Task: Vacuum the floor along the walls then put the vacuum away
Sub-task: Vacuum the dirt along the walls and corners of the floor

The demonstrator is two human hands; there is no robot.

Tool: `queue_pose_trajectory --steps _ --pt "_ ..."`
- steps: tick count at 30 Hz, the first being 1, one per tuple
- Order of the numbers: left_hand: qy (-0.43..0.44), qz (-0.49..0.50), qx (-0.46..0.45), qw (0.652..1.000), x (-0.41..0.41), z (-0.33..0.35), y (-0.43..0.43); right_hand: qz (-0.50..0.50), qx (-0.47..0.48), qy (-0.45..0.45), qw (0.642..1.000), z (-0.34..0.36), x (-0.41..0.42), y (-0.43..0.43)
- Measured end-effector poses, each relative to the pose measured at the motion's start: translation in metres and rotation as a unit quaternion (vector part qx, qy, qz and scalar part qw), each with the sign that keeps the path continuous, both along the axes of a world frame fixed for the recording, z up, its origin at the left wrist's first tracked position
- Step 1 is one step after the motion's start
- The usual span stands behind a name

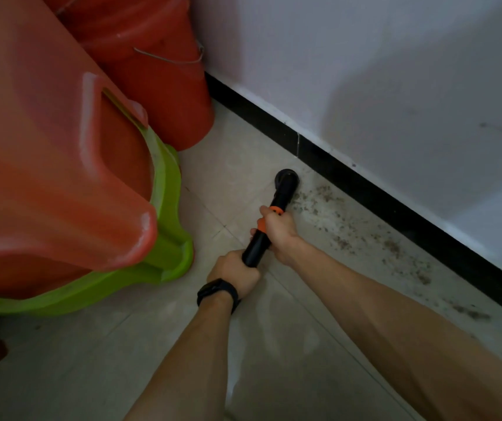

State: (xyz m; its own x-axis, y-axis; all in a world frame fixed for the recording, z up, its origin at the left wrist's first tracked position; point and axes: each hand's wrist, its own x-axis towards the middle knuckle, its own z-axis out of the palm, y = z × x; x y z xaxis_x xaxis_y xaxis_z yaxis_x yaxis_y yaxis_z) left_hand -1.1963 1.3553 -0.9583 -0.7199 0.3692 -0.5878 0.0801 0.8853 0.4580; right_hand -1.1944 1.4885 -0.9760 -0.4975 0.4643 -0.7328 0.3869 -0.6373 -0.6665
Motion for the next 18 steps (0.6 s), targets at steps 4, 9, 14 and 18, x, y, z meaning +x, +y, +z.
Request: queue_pose_trajectory --steps 4,9,14,18 --pt "0.015 -0.025 -0.001 1.000 0.000 0.004 0.020 -0.035 0.012 -0.010 0.999 -0.001 -0.004 0.013" --pt "0.019 -0.036 -0.012 0.999 0.003 -0.002 0.037 -0.069 0.045 -0.030 0.996 -0.010 -0.004 0.025" --pt "-0.019 -0.015 0.016 1.000 -0.002 -0.007 0.042 -0.043 0.111 -0.072 0.990 -0.012 -0.010 0.028" --pt "-0.028 -0.010 0.016 0.999 -0.007 -0.011 0.043 -0.042 0.119 -0.075 0.989 -0.013 -0.012 0.028"
